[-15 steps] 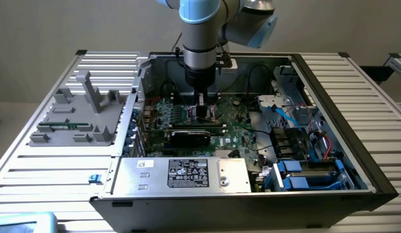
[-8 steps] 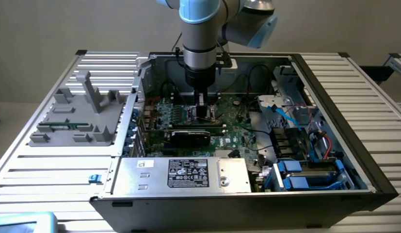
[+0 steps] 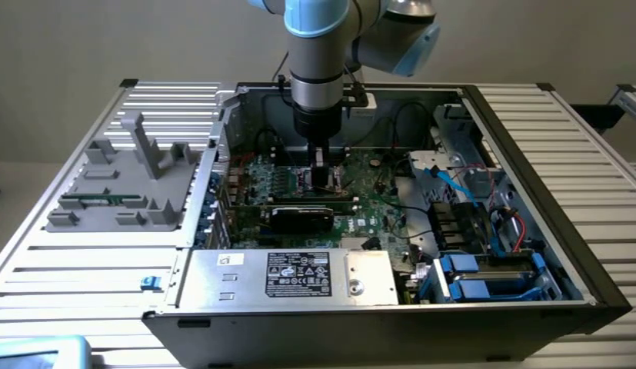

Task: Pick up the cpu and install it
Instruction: 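Place the cpu into insertion slot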

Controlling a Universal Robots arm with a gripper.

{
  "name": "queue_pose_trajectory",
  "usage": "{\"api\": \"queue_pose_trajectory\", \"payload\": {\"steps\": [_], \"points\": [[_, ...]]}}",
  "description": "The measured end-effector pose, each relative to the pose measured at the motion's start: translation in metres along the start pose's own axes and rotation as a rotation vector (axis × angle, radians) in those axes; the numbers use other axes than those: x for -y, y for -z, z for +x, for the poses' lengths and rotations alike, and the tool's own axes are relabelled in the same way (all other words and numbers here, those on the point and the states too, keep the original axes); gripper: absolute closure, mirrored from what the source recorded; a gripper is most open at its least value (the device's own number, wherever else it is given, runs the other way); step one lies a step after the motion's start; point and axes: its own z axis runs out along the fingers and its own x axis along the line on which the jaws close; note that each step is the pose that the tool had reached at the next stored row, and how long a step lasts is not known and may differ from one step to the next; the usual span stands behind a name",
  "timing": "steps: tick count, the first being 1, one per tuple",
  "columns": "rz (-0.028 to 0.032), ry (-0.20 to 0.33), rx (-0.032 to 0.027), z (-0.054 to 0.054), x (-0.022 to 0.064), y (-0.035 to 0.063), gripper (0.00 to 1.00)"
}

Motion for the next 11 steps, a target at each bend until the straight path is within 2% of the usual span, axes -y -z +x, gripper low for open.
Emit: {"api": "queue_pose_trajectory", "payload": {"steps": [11], "points": [[0.0, 0.0, -0.0011, 0.0, 0.0, 0.0, 0.37]]}}
